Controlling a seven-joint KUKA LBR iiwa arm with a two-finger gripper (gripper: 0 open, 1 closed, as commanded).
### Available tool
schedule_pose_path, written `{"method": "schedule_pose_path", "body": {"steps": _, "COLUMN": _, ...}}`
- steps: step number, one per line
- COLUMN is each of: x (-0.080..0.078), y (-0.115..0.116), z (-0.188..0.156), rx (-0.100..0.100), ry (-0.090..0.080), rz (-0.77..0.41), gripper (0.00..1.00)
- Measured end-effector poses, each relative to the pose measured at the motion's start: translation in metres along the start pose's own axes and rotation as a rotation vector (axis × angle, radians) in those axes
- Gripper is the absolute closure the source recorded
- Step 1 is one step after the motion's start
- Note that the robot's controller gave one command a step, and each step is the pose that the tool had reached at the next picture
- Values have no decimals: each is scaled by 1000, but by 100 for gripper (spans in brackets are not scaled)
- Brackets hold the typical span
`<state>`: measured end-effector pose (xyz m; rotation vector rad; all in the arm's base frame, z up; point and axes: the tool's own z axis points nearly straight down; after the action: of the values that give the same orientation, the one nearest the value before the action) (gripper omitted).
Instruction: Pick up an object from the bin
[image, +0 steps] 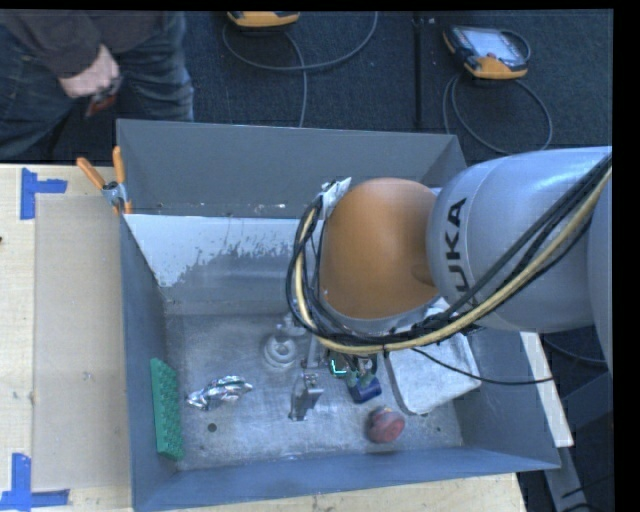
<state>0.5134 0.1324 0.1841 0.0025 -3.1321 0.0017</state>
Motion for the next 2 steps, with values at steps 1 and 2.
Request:
{"method": "schedule_pose_path", "body": {"steps": 1, "x": -57, "y": 51, "z": 109, "rx": -1, "ry": -11, "rz": -316, "gripper": 0}}
{"method": "schedule_pose_path", "body": {"steps": 2, "x": -57, "y": 51, "z": 107, "rx": -1, "ry": -10, "rz": -311, "gripper": 100}}
